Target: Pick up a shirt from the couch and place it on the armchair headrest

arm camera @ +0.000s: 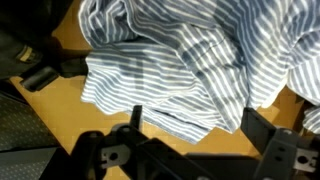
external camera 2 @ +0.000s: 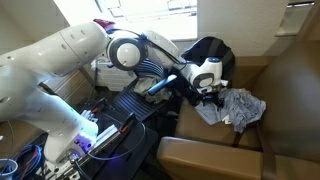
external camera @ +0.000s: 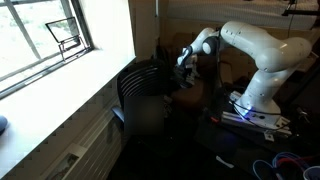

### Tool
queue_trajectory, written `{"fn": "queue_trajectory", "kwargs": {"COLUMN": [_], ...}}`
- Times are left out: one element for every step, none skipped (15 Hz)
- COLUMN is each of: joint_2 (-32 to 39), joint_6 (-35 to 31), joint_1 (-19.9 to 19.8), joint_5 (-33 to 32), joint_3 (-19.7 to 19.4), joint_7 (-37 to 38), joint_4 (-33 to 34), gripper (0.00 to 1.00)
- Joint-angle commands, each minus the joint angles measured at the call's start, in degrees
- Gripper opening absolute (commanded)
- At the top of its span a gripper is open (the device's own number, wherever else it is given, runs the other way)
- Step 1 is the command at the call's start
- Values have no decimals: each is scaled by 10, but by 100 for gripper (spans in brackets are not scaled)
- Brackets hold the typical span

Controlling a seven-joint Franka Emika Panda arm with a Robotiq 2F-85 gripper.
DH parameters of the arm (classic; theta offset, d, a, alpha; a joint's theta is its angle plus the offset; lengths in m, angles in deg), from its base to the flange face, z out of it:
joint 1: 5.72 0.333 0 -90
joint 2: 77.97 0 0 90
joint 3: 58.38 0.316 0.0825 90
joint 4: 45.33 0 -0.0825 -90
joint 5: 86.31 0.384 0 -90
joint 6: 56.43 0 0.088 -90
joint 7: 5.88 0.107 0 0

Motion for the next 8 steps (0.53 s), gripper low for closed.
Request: {"fn": "queue_trajectory", "kwargs": {"joint_2": [0,1,1,2,3,3,4,4], "joint_6": [-92,-123,-148,-174,-181,-166,-130,-65], "joint_1": [-23,-27,-31,-49,-59,-64,-70,-62], "joint_5": [-17,-18,-18,-49,-58,-71,-85,-100], "joint_3": [27,29,32,52,61,65,70,58], "joint_7": [-102,-131,-164,-181,-195,-189,-191,-162], "joint_4": [-19,-27,-32,-33,-33,-30,-24,-15], "gripper": [100,100,100,100,100,100,100,100]}}
